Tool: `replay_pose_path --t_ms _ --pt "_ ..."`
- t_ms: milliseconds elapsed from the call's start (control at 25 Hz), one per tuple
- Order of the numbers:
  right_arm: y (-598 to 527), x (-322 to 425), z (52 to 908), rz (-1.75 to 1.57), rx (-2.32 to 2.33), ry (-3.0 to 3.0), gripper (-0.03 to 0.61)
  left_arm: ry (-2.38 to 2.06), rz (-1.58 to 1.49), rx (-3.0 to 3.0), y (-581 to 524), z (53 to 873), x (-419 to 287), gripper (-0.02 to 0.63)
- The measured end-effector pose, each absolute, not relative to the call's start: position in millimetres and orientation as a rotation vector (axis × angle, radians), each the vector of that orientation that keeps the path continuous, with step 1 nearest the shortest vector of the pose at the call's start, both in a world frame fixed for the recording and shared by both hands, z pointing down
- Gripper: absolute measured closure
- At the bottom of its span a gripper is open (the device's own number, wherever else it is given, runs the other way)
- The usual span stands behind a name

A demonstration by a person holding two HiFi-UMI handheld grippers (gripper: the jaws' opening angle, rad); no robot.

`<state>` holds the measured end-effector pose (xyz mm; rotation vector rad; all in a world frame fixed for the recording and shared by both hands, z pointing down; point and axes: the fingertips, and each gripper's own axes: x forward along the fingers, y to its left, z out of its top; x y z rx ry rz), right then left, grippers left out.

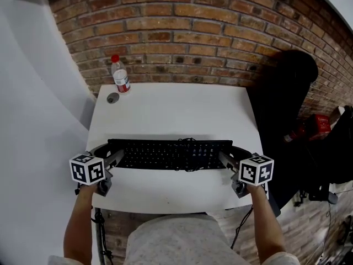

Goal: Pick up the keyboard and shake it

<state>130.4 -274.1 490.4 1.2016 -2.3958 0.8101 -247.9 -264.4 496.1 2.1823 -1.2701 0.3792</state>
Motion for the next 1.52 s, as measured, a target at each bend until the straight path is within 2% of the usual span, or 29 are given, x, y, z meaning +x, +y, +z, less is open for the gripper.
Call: replay_pose_path --t_ms 400,960,1200,1320,1520 --pt "-279 138 481 0.674 1.215 -2.365 0.388 -1.252 0.468 2.260 -269 480 -247 0.402" --pt "-265 138 479 0.579 1.259 -2.331 0.387 -1.311 0.486 2.269 -255 478 -247 0.403" --pt "-253 137 477 0.501 1.278 -2.311 0.396 -1.302 0.518 2.293 -241 477 -243 0.388" --pt "-246 138 477 0.458 1.279 -2.292 0.394 -1.295 0.538 2.300 -234 478 -240 0.349" --pt "-235 136 479 0.401 1.297 -2.260 0.393 -1.339 0.541 2.282 -225 481 -242 0.354"
